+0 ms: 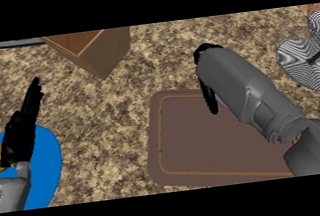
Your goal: Pick the eggplant from the tray and place it in the tiered basket
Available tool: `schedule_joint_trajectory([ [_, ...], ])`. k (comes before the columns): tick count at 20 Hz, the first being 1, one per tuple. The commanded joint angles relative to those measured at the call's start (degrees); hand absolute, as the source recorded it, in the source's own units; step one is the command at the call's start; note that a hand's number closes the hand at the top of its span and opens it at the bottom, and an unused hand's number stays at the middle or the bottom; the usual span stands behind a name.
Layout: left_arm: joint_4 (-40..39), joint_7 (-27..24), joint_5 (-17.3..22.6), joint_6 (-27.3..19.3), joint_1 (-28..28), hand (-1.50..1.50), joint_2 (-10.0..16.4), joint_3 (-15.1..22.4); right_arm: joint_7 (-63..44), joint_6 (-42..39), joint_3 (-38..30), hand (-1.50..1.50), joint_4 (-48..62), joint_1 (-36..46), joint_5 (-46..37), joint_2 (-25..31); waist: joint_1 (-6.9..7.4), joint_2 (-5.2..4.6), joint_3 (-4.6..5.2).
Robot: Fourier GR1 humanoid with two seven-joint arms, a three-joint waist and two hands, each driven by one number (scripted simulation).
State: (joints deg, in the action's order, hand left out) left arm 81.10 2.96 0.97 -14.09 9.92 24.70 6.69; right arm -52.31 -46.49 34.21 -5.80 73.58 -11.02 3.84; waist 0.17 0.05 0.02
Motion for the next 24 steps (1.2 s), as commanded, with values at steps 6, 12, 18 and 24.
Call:
schedule_joint_trajectory([
  [6,3.17,0.69,-1.71,0.42,-1.81,0.00,-1.53,-0.78,-5.36,-0.09,-1.84,-1.50,-0.88,-3.40,-1.66,-0.91,0.27,0.06,-0.01],
  [12,1.39,1.18,-1.57,2.64,0.13,0.00,-0.82,-3.07,-3.63,-1.36,-2.82,-1.50,-2.19,-7.71,-2.72,0.73,-0.16,0.16,-0.02],
  [18,-3.30,-2.24,-1.92,2.22,1.95,0.00,-2.76,-3.48,3.74,-11.15,0.12,1.50,-3.84,-8.05,-5.50,-0.81,-0.12,-0.27,0.02],
  [24,0.13,-1.13,-3.83,3.00,-1.67,0.00,-2.72,-2.56,1.49,-3.33,-3.53,1.50,-5.72,-11.18,-5.03,-0.72,-0.26,0.11,0.00],
])
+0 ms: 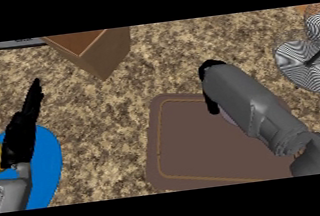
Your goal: Pick the eggplant from the tray and place it in the tiered basket
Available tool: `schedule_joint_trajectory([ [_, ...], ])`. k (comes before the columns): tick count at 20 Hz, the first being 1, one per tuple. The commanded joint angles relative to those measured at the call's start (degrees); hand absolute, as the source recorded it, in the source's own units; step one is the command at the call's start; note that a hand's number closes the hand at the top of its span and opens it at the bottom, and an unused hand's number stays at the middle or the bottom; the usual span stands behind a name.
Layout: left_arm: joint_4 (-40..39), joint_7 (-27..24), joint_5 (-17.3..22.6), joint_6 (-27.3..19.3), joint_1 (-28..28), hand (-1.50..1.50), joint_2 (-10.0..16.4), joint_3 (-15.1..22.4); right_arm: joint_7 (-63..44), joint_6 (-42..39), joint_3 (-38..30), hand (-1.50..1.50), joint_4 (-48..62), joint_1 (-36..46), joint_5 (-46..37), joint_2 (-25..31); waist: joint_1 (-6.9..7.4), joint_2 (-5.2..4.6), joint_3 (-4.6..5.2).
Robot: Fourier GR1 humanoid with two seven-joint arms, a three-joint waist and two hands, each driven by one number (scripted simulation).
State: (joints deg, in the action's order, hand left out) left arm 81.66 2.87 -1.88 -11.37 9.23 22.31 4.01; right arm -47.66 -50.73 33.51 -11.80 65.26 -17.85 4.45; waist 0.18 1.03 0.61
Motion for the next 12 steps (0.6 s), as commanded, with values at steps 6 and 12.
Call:
schedule_joint_trajectory([
  [6,0.44,1.73,0.07,1.06,2.47,0.00,-0.23,-0.85,-5.67,22.04,-9.17,1.50,0.82,3.65,4.18,0.94,0.25,-1.29,-0.68],
  [12,0.09,0.48,0.17,0.97,0.80,0.00,-0.99,-0.46,-5.01,53.72,-12.15,1.50,-4.18,8.75,2.30,6.00,0.80,-1.49,-0.72],
])
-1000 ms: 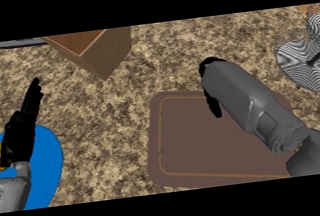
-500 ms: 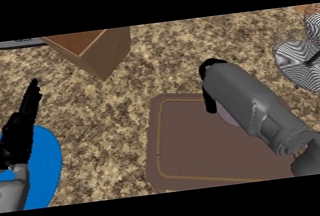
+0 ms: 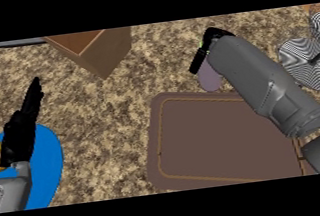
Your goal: Pick the eggplant from the tray and place it in the tiered basket
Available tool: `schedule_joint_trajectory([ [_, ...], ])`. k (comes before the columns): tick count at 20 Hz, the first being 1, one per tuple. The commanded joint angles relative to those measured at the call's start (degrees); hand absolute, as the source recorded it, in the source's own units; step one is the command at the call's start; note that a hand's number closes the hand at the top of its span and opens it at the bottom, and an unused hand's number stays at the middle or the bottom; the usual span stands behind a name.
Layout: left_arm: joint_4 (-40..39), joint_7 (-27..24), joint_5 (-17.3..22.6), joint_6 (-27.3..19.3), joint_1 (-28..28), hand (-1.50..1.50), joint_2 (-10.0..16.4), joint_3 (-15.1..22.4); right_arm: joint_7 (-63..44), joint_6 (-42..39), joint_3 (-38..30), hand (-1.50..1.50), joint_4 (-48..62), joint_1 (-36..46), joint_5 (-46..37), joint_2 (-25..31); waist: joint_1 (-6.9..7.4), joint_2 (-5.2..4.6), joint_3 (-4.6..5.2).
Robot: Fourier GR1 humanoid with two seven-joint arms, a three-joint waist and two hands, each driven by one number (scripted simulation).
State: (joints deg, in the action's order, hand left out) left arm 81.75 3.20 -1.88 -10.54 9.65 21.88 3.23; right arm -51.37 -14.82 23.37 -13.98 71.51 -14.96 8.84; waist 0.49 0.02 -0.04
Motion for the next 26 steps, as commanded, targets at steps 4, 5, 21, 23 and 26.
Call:
schedule_joint_trajectory([
  [4,0.94,0.88,-0.65,-0.03,0.77,0.00,-0.15,0.71,-2.42,36.74,-2.10,1.50,-4.41,5.03,-3.93,2.77,0.73,-0.15,-0.06],
  [5,0.03,0.18,-0.71,-0.25,0.13,0.00,-0.95,1.03,-2.63,41.99,-1.27,1.50,-4.83,4.89,-5.55,1.70,0.81,-0.39,0.04],
  [21,2.00,3.50,-1.23,0.56,1.22,0.00,-0.15,-0.51,-11.14,47.20,7.43,1.50,3.34,16.87,-23.72,12.03,-0.21,0.10,0.05],
  [23,1.26,1.42,-1.77,1.02,0.15,0.00,-1.08,0.24,-13.30,44.48,6.76,1.50,1.97,17.67,-23.56,10.65,-0.41,0.23,0.06],
  [26,-3.07,0.81,-1.74,1.27,3.22,0.00,-0.18,-2.18,-8.88,45.54,3.26,1.50,-0.05,17.49,-21.09,14.16,-0.54,-0.03,0.06],
])
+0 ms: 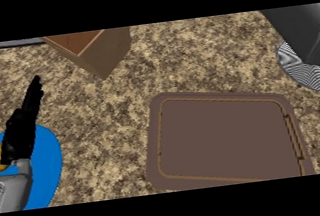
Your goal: Pick the eggplant from the tray and place it in the tiered basket
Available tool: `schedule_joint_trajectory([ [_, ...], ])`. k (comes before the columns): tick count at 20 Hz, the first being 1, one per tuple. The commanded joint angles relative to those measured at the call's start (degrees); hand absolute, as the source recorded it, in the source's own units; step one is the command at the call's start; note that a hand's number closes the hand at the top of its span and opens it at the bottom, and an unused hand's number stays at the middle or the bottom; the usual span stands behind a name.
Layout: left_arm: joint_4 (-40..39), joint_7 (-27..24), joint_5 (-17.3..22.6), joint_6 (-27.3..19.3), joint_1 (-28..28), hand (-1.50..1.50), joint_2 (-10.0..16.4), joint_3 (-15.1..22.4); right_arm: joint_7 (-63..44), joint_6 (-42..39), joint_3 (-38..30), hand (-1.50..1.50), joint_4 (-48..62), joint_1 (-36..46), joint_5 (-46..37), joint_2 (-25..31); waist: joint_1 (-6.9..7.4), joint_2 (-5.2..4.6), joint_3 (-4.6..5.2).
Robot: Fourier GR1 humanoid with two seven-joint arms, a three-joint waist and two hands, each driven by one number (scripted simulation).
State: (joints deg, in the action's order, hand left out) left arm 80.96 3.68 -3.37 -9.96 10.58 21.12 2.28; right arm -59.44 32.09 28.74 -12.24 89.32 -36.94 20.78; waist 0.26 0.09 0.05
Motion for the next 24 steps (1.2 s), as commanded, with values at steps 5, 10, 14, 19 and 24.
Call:
schedule_joint_trajectory([
  [5,-0.58,-4.30,-1.64,-0.50,-4.47,0.00,-2.48,0.87,5.27,-1.86,-2.70,1.50,-2.95,-6.23,0.47,5.37,-0.02,-0.09,-0.03],
  [10,1.52,-0.11,-0.20,1.48,-1.27,0.00,-0.95,-0.53,6.82,-7.40,-0.26,1.50,2.00,-6.30,-3.36,10.66,0.70,-0.42,-0.02],
  [14,1.21,-1.41,-0.57,1.87,-2.81,0.00,-0.40,-0.90,3.94,-14.08,3.58,1.50,5.30,-4.53,-7.83,12.16,0.76,-0.27,0.03],
  [19,-0.75,-0.82,-1.12,1.77,0.53,0.00,-1.62,-1.23,8.49,-13.95,2.41,1.50,4.65,-7.77,-8.21,16.51,0.21,-0.35,-0.03],
  [24,0.92,-0.96,-2.29,1.30,-2.24,0.00,-2.18,-1.29,14.00,-15.28,-1.19,1.50,-0.25,-12.33,-5.72,19.32,-0.33,0.03,-0.03],
])
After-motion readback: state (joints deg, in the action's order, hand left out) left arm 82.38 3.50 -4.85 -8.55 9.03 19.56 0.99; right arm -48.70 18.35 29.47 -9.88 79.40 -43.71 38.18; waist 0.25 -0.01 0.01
